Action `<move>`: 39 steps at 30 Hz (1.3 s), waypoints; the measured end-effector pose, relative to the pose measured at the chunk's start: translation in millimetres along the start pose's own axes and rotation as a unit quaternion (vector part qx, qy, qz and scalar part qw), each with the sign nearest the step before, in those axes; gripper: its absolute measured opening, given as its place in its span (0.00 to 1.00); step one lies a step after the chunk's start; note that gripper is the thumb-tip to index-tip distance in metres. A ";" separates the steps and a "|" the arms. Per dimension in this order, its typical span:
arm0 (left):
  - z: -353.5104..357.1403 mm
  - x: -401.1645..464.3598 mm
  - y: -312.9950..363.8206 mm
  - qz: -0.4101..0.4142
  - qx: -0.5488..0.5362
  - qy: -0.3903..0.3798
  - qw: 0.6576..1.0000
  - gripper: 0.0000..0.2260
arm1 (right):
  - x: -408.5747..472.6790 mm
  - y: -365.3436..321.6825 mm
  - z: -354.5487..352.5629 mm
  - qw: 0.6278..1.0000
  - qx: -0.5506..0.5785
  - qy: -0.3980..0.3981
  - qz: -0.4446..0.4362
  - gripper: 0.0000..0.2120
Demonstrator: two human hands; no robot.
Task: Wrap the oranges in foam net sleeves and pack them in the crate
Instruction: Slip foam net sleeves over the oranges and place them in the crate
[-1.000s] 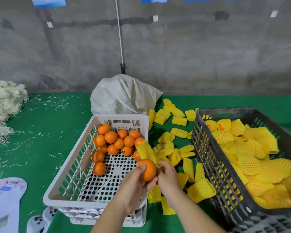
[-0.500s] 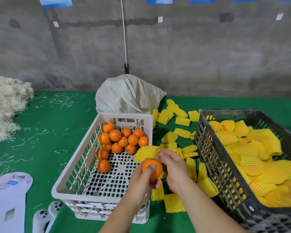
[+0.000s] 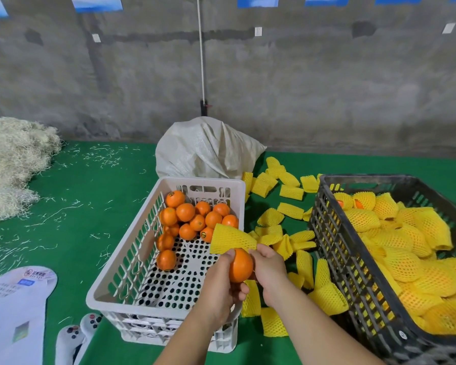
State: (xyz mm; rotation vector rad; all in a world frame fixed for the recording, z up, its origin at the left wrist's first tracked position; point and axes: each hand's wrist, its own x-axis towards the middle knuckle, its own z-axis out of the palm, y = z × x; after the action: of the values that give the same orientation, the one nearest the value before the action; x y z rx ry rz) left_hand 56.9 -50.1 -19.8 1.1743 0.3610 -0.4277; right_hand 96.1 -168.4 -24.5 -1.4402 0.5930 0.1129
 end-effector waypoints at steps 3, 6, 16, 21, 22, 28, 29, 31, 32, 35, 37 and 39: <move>1.4 2.2 -5.9 0.031 0.027 -0.024 0.999 0.23 | -15.3 -4.4 -6.8 0.998 0.032 -0.019 -0.049 0.17; 10.8 3.3 -7.7 0.103 0.054 -0.063 0.991 0.27 | -26.6 -8.2 -25.2 0.993 0.032 -0.027 -0.112 0.08; 22.3 1.1 -5.8 0.152 0.235 -0.174 0.944 0.20 | -27.4 -6.5 -83.9 0.991 0.026 0.014 -0.130 0.09; 15.3 1.0 -14.3 0.193 0.210 -0.182 0.941 0.27 | -30.8 -3.3 -96.2 0.982 0.087 -0.168 -0.021 0.15; 15.5 0.0 -16.6 0.201 0.212 -0.185 0.938 0.27 | -32.9 -3.4 -95.5 0.978 0.097 -0.182 -0.007 0.15; 24.2 -2.9 -21.8 0.196 0.246 -0.164 0.935 0.27 | -31.6 -2.5 -90.2 0.996 -0.007 -0.027 -0.082 0.06; 25.2 -2.7 -20.9 0.193 0.230 -0.152 0.942 0.27 | -30.5 -1.3 -87.4 0.993 -0.038 0.010 -0.112 0.06; 23.9 -1.2 -18.2 0.191 0.185 -0.139 0.954 0.28 | -28.6 -0.2 -81.0 0.981 -0.085 0.060 -0.162 0.05; 20.9 -0.3 -16.7 0.194 0.164 -0.134 0.958 0.29 | -28.3 -0.1 -77.3 0.975 -0.110 0.069 -0.179 0.04; 11.7 3.2 -12.1 0.159 0.132 -0.152 0.966 0.35 | -27.9 2.5 -69.1 0.956 -0.202 0.062 -0.205 0.10; 8.0 6.4 -10.6 0.120 0.123 -0.174 0.970 0.39 | -30.0 2.7 -67.8 0.943 -0.243 0.058 -0.217 0.12; 10.2 8.4 -8.1 0.122 0.113 -0.180 0.970 0.36 | -29.0 -1.7 -70.3 0.946 -0.237 0.044 -0.216 0.08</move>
State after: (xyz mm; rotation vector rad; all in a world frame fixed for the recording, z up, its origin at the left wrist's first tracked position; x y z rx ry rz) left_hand 60.6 -63.5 -26.9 1.3135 -0.1501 -0.4640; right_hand 50.0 -227.4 -11.1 -2.0219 0.3168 -0.1704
